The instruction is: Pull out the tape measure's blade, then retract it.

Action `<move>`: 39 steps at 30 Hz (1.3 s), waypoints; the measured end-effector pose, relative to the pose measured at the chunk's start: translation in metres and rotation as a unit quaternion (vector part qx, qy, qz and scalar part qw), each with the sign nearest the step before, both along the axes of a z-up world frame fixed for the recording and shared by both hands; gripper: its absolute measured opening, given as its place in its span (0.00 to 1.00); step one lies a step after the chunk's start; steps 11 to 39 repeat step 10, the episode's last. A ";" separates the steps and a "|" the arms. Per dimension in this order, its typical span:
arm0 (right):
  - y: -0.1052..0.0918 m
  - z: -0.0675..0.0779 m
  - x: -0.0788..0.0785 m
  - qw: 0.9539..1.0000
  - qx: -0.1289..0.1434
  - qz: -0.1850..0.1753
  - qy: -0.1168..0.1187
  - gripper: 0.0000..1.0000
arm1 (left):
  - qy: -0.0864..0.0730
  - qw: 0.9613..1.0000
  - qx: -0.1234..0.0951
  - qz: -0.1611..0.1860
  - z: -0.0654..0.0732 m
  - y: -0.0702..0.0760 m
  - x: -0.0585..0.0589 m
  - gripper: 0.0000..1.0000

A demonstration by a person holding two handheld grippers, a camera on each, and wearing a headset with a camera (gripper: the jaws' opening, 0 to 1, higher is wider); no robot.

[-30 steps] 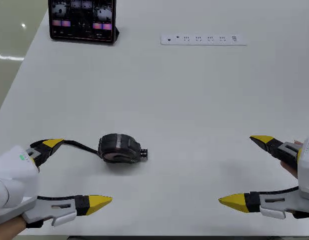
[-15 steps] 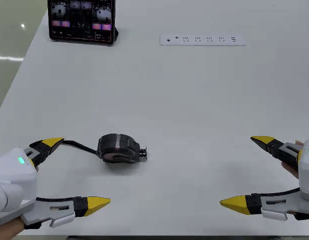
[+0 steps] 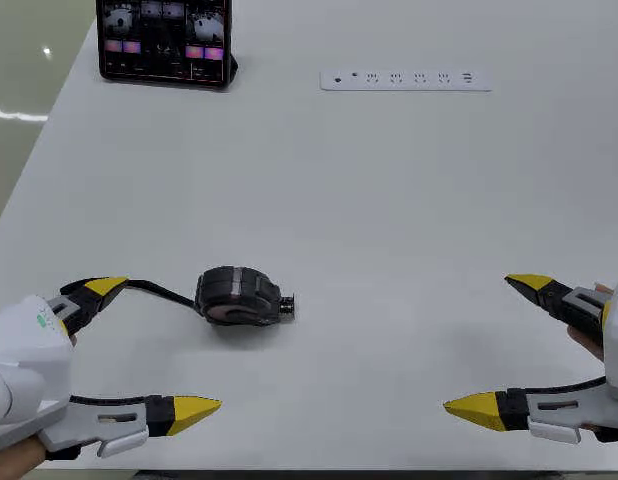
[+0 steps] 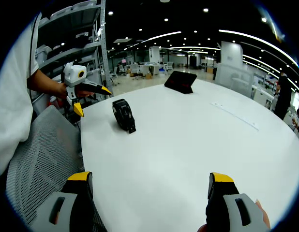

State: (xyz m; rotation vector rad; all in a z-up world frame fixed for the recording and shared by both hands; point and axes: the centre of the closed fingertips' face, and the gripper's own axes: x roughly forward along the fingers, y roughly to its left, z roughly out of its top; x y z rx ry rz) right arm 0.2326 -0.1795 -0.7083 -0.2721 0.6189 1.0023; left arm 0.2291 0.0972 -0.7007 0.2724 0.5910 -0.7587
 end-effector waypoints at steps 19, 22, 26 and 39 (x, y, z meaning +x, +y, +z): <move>-0.002 -0.001 -0.003 1.000 -0.002 0.000 0.005 0.99 | 0.006 1.000 -0.005 -0.005 -0.001 -0.002 -0.001 0.99; -0.002 -0.001 -0.003 1.000 -0.002 0.000 0.005 0.99 | 0.006 1.000 -0.005 -0.005 -0.001 -0.002 -0.001 0.99; -0.002 -0.001 -0.003 1.000 -0.002 0.000 0.005 0.99 | 0.006 1.000 -0.005 -0.005 -0.001 -0.002 -0.001 0.99; -0.002 -0.001 -0.003 1.000 -0.002 0.000 0.005 0.99 | 0.006 1.000 -0.005 -0.005 -0.001 -0.002 -0.001 0.99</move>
